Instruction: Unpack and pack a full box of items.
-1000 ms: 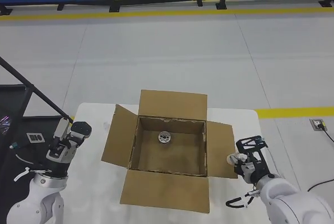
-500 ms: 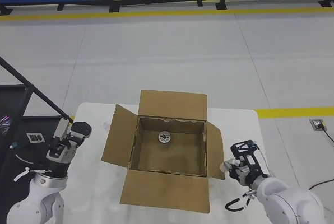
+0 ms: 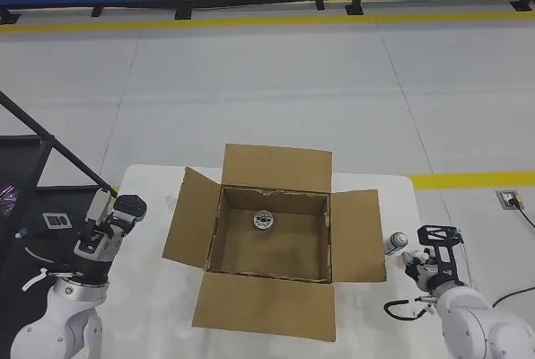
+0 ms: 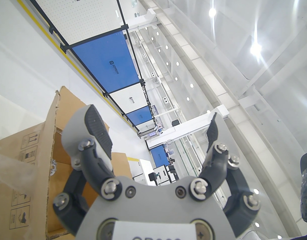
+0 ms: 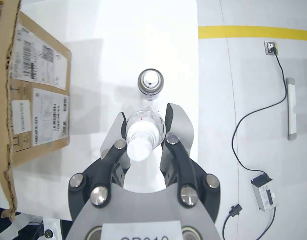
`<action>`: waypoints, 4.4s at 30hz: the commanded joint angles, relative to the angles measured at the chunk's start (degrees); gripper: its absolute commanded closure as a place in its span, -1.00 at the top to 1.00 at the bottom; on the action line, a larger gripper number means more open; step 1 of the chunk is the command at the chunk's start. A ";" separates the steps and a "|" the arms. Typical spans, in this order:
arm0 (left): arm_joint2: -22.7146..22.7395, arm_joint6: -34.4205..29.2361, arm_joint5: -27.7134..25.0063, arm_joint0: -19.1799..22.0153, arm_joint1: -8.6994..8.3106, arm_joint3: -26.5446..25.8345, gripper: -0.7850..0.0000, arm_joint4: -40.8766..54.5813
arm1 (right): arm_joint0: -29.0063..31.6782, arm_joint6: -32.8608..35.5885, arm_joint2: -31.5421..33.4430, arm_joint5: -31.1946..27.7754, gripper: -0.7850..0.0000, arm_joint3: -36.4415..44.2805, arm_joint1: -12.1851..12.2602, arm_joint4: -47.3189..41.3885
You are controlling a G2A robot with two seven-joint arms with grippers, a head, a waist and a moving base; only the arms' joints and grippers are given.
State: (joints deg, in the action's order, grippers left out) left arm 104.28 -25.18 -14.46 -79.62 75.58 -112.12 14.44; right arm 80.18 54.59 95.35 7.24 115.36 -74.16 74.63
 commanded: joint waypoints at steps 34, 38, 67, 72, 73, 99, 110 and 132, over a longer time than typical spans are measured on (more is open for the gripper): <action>0.21 0.85 0.02 -0.35 -0.03 -0.36 1.00 -0.33 | -0.39 -11.34 -5.19 4.23 1.00 12.35 -0.03 6.40; 1.34 1.64 -0.50 -1.49 -0.21 -0.30 1.00 -0.68 | -6.36 -8.63 -15.50 -1.29 1.00 14.69 -0.32 8.68; 4.03 1.07 -1.16 -5.07 -0.66 0.34 1.00 -0.62 | -55.01 -16.45 -58.19 3.80 1.00 -67.22 -18.94 -17.70; 4.03 1.07 -1.16 -5.07 -0.66 0.34 1.00 -0.62 | -56.36 -19.28 -58.41 3.33 0.88 -72.32 -20.78 -19.74; 4.03 1.07 -1.16 -5.07 -0.66 0.34 1.00 -0.62 | -56.62 -19.66 -58.44 3.19 0.33 -73.21 -21.10 -20.01; 4.03 1.07 -1.16 -5.07 -0.66 0.34 1.00 -0.62 | -49.25 -13.97 -51.47 2.68 -1.00 -54.94 -18.37 -9.84; 4.03 1.07 -1.16 -5.07 -0.66 0.34 1.00 -0.62 | -23.46 -3.98 -31.92 -2.75 -1.00 -8.07 -10.40 5.86; 4.03 1.07 -1.16 -5.07 -0.66 0.34 1.00 -0.62 | -4.25 7.37 -10.77 -8.04 -1.00 5.19 -7.12 3.90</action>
State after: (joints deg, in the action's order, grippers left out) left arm 108.31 -24.11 -15.62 -84.69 74.92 -111.79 13.82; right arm 75.33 61.01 84.12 -0.40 120.44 -81.39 78.64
